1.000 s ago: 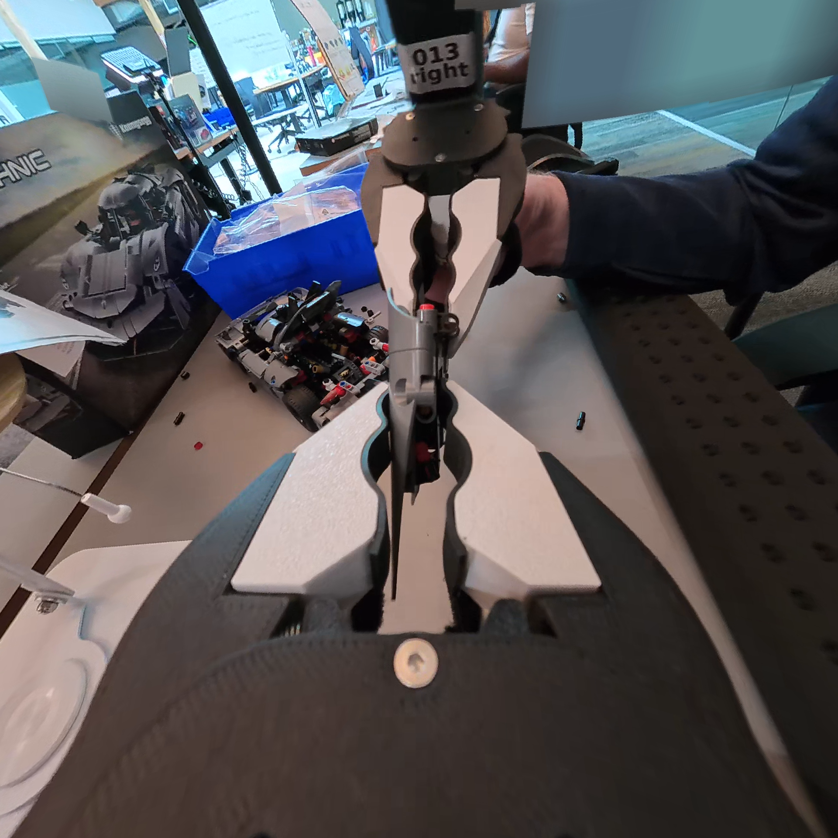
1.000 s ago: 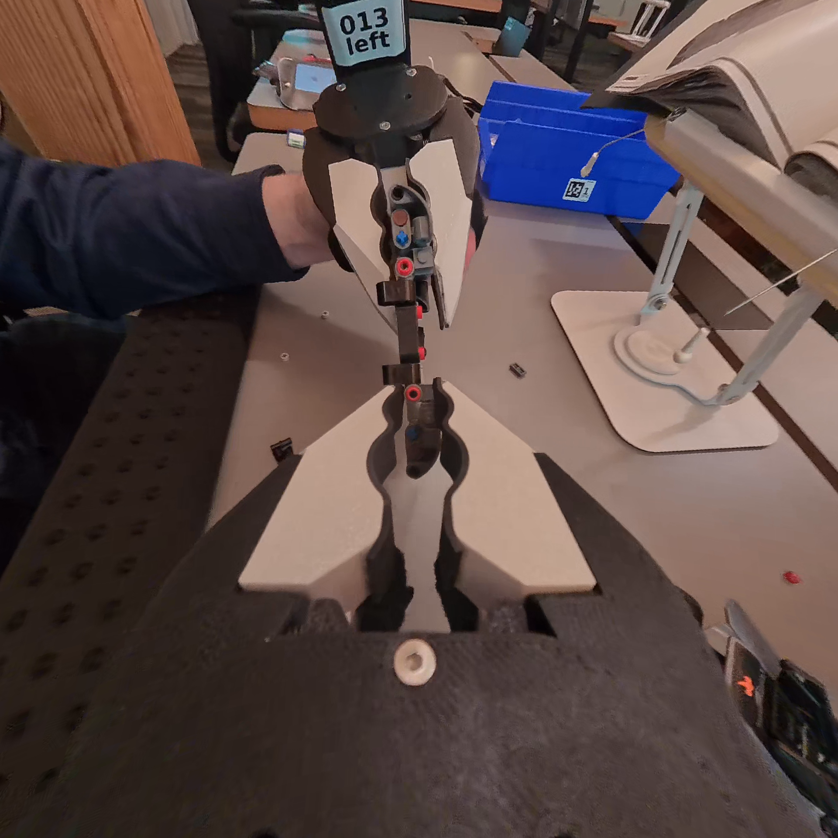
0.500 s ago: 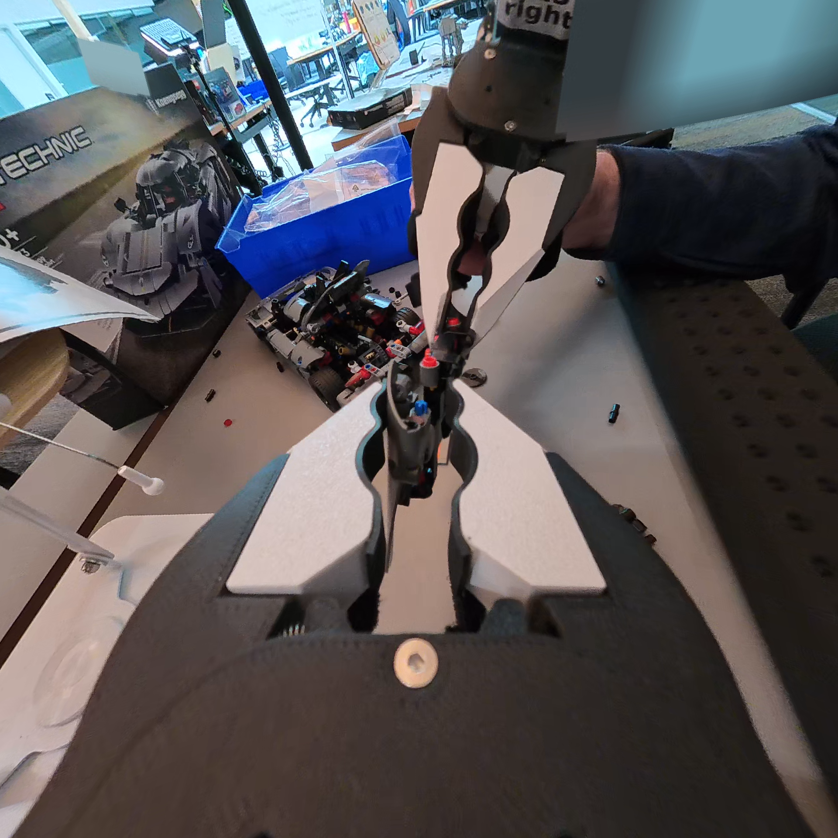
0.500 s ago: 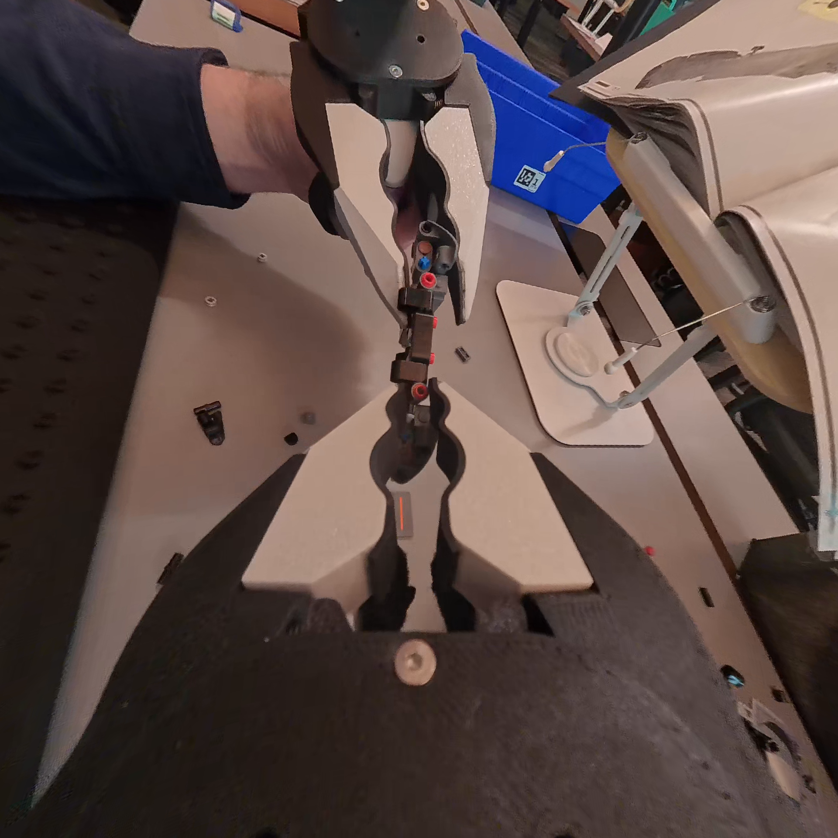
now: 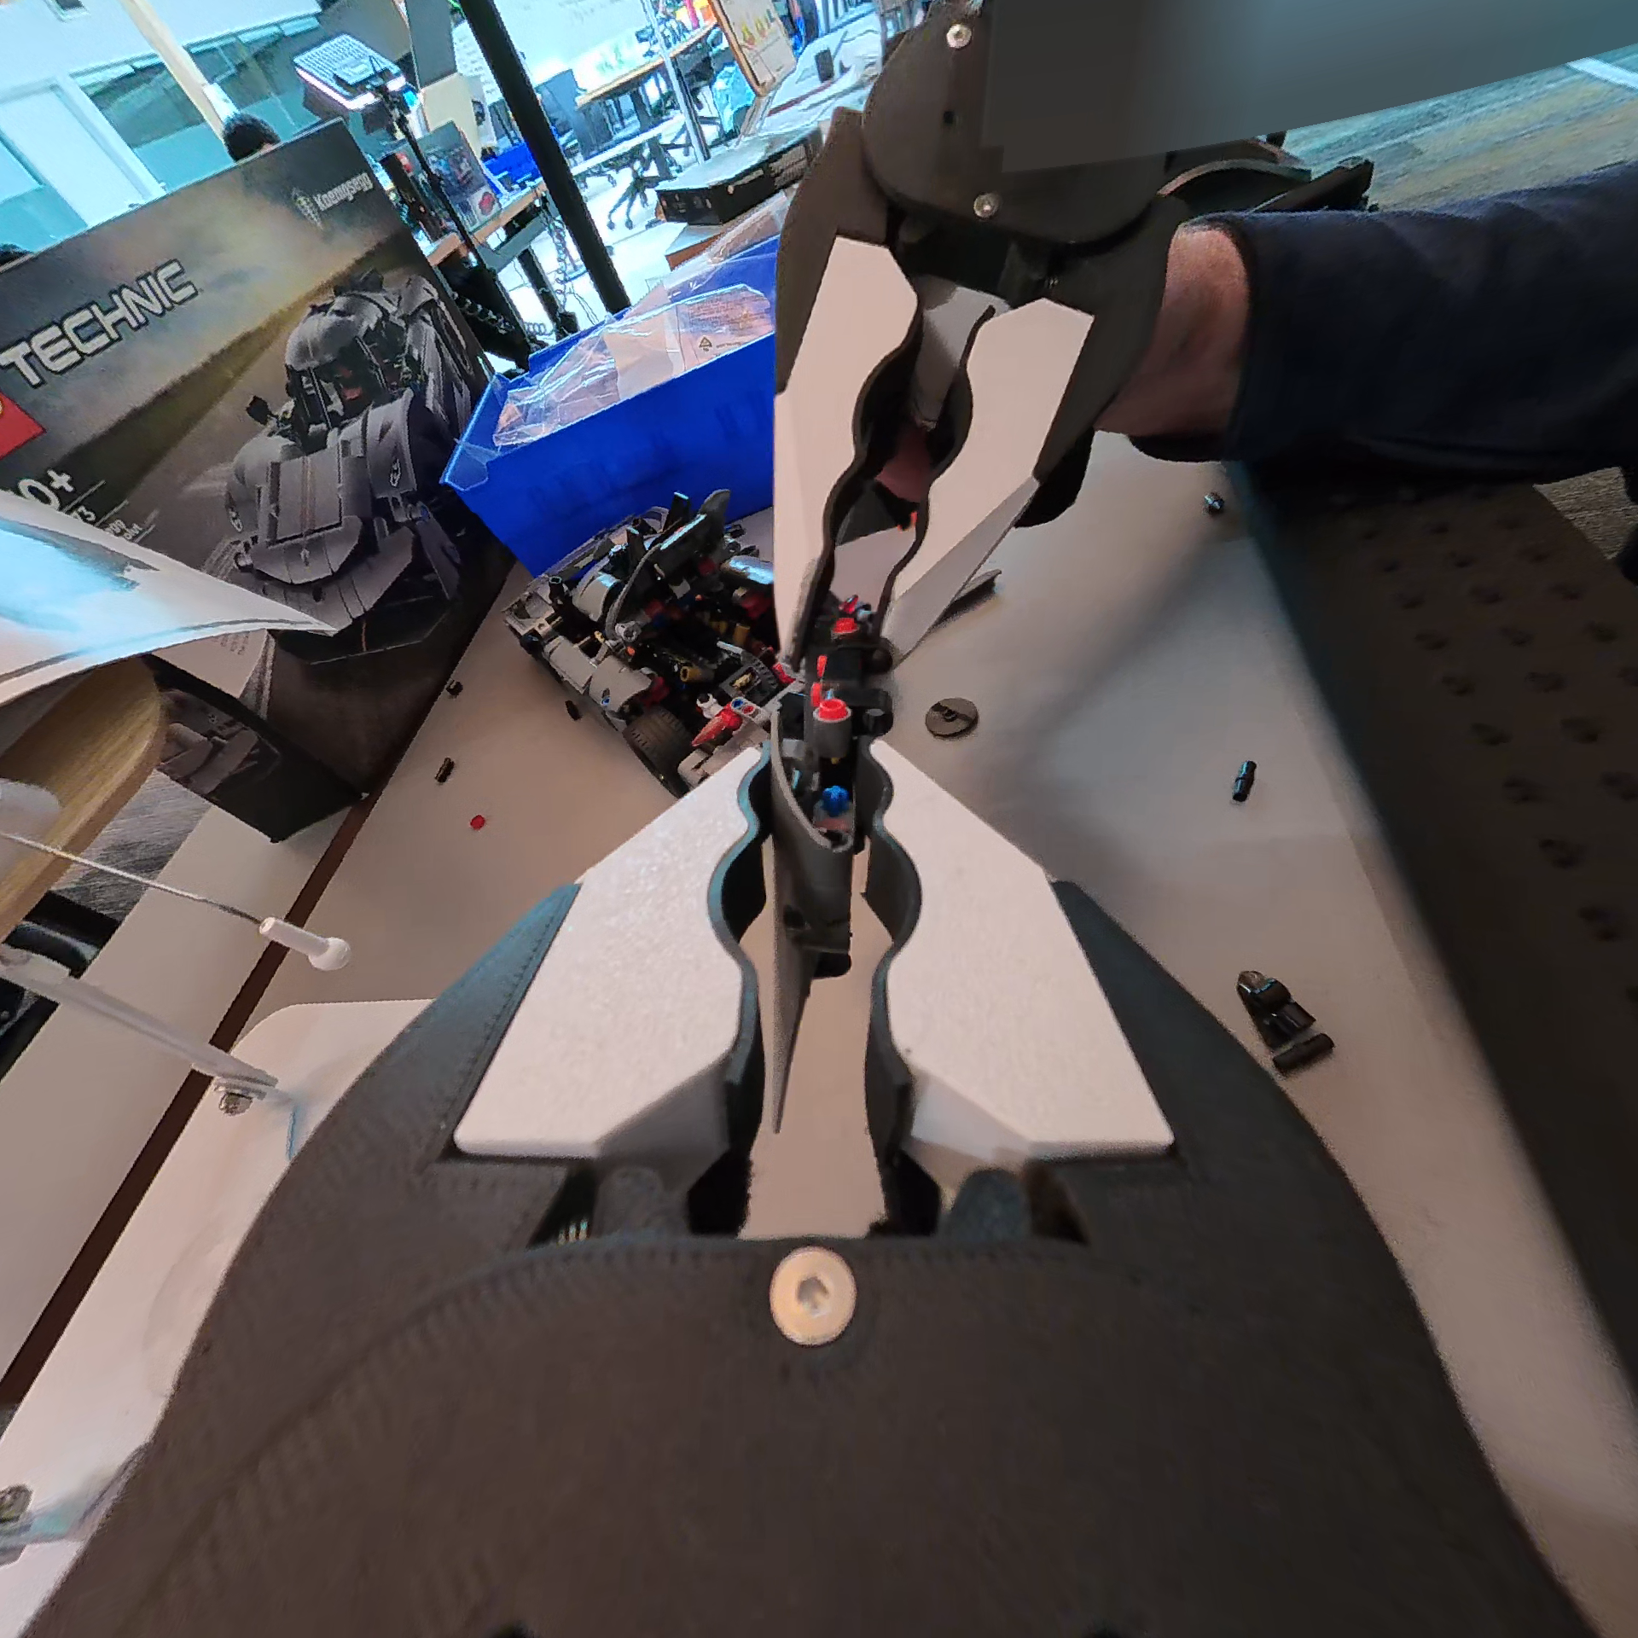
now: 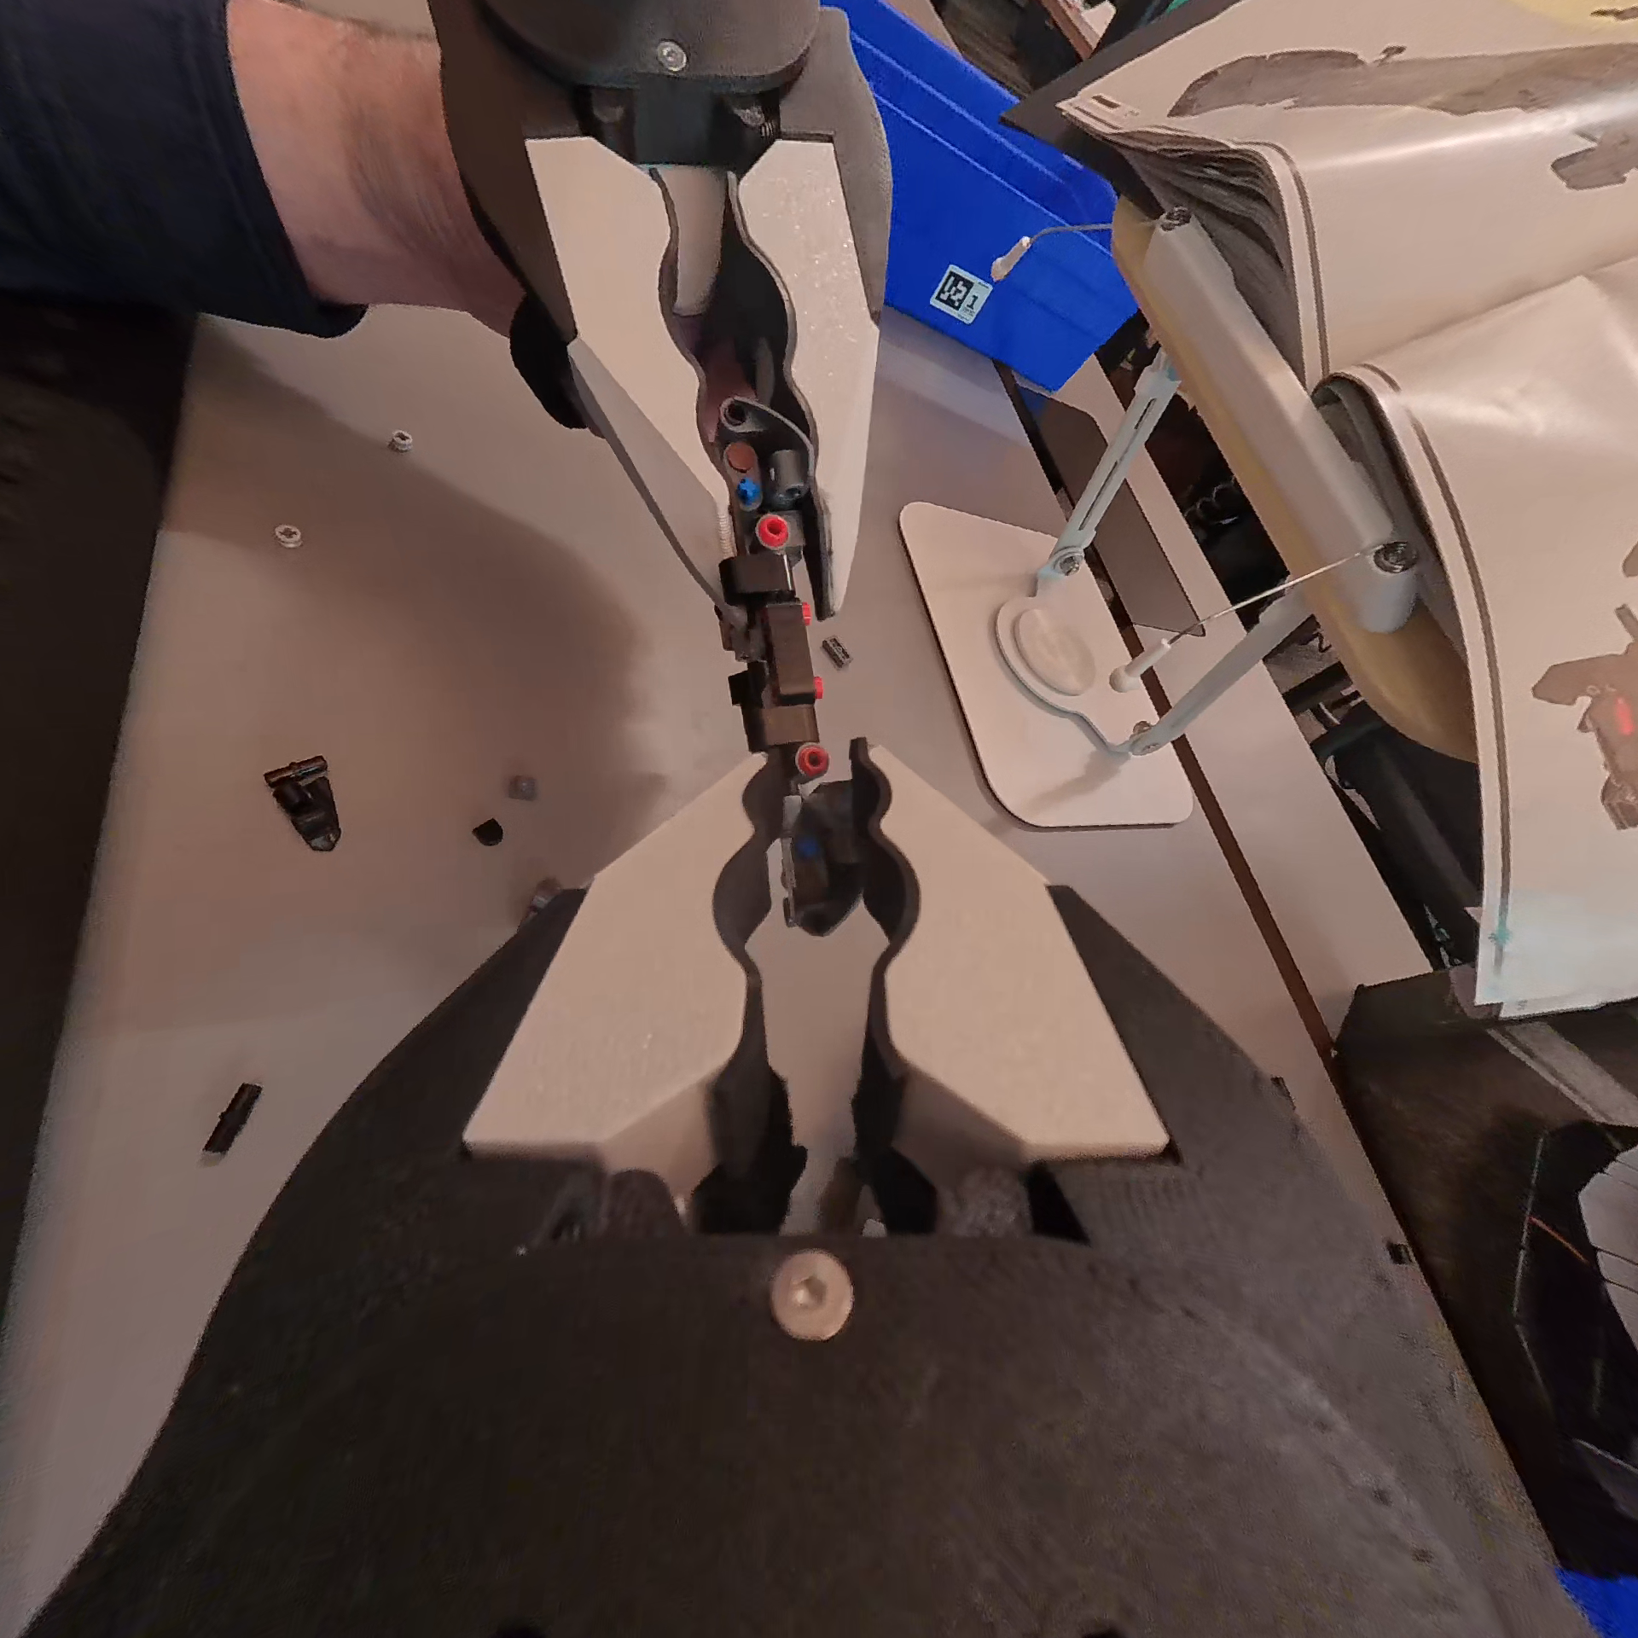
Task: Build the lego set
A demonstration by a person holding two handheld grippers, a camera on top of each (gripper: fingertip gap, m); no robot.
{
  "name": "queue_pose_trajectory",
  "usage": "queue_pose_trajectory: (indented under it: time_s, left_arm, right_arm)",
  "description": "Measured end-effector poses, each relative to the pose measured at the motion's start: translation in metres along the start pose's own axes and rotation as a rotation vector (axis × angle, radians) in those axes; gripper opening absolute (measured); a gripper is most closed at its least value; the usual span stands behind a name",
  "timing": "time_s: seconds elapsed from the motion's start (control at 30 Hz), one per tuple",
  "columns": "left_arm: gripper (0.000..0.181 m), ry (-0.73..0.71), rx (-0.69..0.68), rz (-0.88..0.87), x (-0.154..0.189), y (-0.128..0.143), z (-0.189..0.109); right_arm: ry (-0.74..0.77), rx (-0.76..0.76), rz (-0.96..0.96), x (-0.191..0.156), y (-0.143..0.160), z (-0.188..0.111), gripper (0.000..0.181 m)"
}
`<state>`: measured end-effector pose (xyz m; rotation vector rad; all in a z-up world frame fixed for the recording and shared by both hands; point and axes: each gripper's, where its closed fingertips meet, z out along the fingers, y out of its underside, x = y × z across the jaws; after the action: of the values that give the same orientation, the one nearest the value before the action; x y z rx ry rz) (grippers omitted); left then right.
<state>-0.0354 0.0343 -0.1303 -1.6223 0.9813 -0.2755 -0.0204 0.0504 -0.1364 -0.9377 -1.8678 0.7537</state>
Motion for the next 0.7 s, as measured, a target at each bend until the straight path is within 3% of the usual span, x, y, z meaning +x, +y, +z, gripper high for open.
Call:
queue_pose_trajectory:
  time_s: [0.33, 0.7]
  left_arm:
    - [0.014, -0.016, -0.006, 0.025, -0.001, 0.000, 0.000]
    - [0.015, 0.067, -0.041, -0.088, 0.004, 0.015, 0.005]
  right_arm:
    - [0.006, -0.006, 0.010, 0.002, 0.001, 0.000, 0.014]
    - [-0.072, -0.067, 0.070, -0.008, 0.014, 0.007, 0.012]
